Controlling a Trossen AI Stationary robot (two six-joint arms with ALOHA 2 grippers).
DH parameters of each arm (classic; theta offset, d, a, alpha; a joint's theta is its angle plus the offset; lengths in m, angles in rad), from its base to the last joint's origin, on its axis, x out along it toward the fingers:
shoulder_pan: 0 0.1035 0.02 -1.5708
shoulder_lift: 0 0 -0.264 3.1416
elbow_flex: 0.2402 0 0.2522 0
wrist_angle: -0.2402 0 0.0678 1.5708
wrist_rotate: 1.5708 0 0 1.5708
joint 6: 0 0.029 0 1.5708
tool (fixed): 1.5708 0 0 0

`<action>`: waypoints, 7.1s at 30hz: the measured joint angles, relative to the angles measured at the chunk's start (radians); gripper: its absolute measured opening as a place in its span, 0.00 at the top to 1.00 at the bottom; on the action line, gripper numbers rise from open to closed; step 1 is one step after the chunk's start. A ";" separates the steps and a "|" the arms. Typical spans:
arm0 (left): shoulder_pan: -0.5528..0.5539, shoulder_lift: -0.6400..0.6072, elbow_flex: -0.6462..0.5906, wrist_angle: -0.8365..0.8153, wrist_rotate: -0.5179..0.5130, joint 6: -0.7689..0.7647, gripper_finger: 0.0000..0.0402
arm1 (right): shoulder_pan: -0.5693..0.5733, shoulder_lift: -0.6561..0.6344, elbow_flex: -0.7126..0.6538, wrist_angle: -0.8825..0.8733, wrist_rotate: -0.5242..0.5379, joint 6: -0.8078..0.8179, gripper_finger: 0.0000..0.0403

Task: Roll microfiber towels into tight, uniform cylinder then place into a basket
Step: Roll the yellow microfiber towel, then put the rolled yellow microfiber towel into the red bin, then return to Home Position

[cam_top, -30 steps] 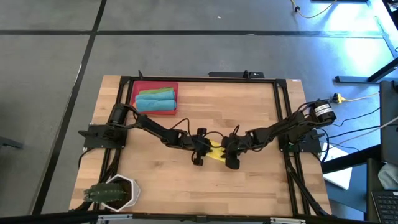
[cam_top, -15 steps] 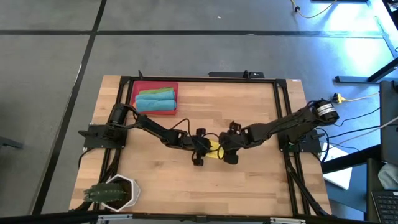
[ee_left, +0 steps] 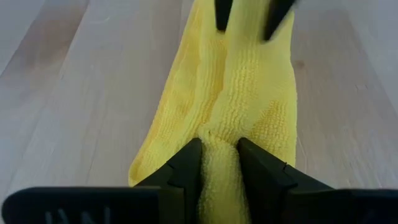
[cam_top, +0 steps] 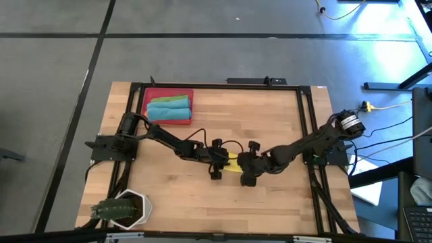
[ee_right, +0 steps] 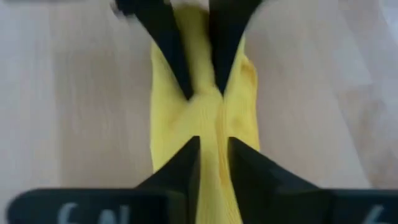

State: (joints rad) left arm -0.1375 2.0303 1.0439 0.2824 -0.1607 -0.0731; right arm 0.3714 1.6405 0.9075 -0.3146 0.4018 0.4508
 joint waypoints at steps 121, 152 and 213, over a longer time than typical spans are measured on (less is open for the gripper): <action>0.196 -0.708 0.141 -0.980 -0.558 0.395 1.00 | -0.011 -0.520 -0.147 -0.021 0.181 -0.095 0.95; 0.749 -1.182 -0.470 -0.608 -0.056 0.503 1.00 | -0.006 -0.379 -0.147 0.048 0.184 -0.149 0.95; 0.931 -1.052 -0.406 -0.726 -0.003 0.529 0.51 | -0.009 -0.357 -0.146 0.130 0.191 -0.201 0.95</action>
State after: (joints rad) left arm 0.7937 0.9780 0.6383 -0.4441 -0.1638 0.4555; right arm 0.3622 1.2839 0.7612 -0.1845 0.5930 0.2496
